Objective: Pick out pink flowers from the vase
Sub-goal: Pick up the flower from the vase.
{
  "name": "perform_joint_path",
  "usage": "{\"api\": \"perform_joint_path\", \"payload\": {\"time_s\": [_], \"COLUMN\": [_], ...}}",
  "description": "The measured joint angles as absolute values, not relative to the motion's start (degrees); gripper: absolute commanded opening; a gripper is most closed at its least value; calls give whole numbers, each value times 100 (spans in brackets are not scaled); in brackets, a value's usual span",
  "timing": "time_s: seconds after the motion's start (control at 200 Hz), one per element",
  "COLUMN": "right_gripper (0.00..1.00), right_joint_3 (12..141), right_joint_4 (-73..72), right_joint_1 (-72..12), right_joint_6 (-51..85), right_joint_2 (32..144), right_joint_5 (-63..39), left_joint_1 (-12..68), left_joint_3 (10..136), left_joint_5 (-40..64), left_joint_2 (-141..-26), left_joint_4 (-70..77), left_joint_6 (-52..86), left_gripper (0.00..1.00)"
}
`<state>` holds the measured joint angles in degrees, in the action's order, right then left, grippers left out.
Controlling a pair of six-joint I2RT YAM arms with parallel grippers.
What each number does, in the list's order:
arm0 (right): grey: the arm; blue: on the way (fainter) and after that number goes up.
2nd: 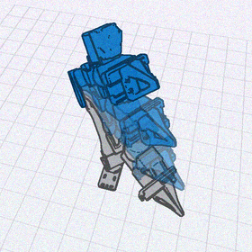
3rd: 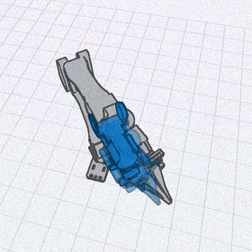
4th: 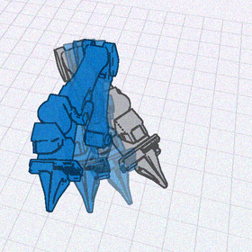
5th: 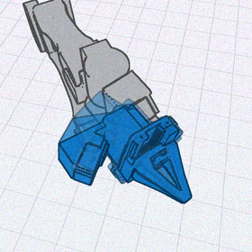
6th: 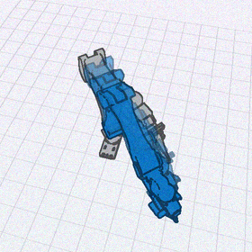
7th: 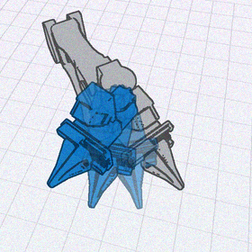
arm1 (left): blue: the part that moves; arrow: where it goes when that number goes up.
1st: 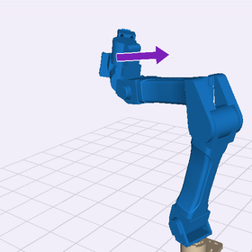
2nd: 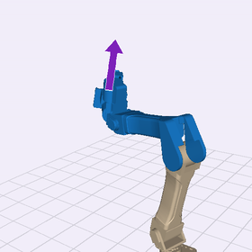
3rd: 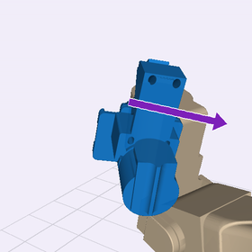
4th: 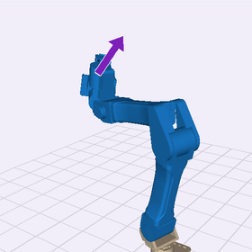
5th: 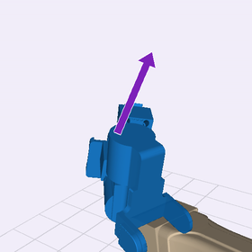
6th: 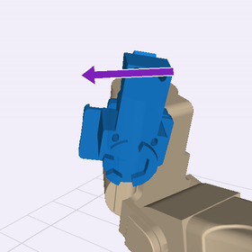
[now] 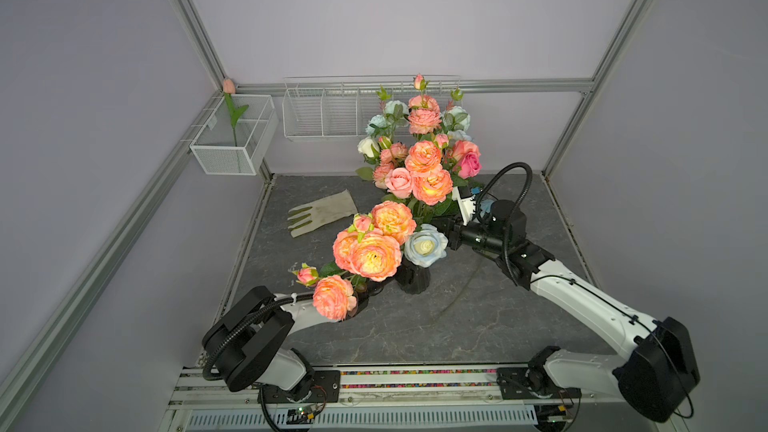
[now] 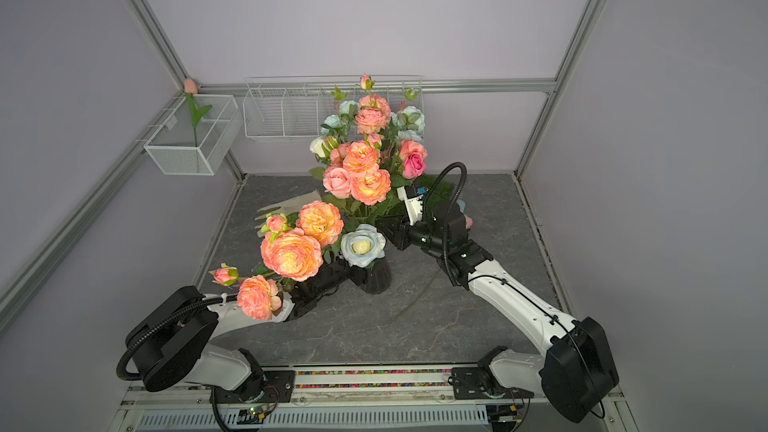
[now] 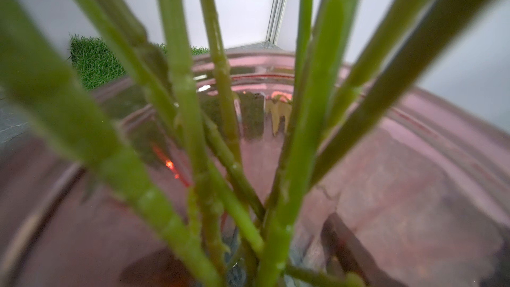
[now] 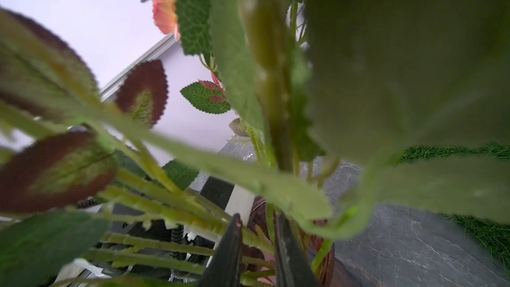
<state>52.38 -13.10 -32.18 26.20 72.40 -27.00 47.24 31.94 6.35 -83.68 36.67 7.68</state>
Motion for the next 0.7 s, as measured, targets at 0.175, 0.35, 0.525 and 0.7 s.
{"api": "perform_joint_path", "payload": {"time_s": [0.175,0.35,0.525,0.7], "right_gripper": [22,22,22,23], "right_joint_3": [5242,5242,5242,5216], "right_joint_4": [-1315,-1315,-1317,-1304], "right_joint_1": [-3218,-3186,-3186,-3183], "right_joint_6": [2611,2611,2613,2602], "right_joint_2": [7397,7400,7402,7354], "right_joint_5": [-2663,-2620,-2646,-2685], "left_joint_1": [4724,4724,4724,4724], "left_joint_3": [3194,3194,3192,3192], "left_joint_5": [633,633,635,635], "left_joint_2": [-8368,-8368,-8368,-8368], "left_joint_4": [3669,3669,3669,3671], "left_joint_6": [768,768,770,768], "left_gripper": [0,0,0,0]}}
